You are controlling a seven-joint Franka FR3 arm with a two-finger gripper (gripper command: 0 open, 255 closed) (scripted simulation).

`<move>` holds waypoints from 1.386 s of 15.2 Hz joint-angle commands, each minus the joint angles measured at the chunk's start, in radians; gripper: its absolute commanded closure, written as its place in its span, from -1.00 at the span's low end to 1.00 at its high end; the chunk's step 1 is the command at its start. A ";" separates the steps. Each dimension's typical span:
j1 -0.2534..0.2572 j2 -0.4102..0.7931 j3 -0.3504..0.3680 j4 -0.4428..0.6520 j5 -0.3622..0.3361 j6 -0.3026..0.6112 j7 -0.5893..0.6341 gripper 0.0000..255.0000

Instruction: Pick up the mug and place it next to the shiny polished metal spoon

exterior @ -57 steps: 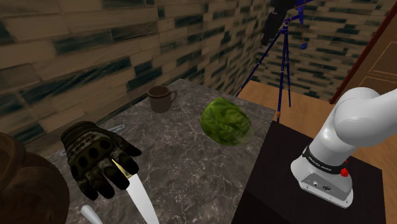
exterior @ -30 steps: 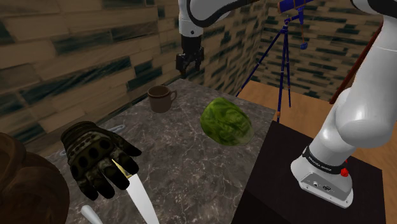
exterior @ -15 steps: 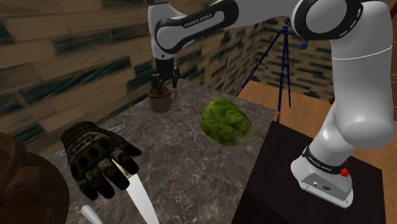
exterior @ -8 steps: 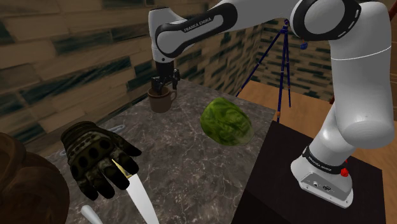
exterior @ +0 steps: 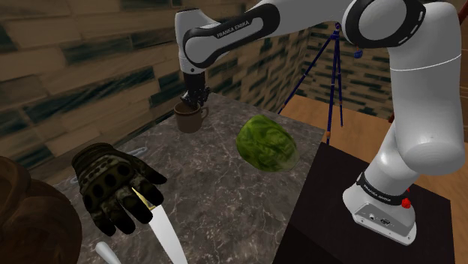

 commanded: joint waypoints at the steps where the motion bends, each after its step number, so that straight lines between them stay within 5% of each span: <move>1: 0.000 0.000 0.000 0.000 0.000 0.000 0.000 1.00; 21: 0.003 -0.042 0.005 0.166 0.009 -0.207 -0.007 1.00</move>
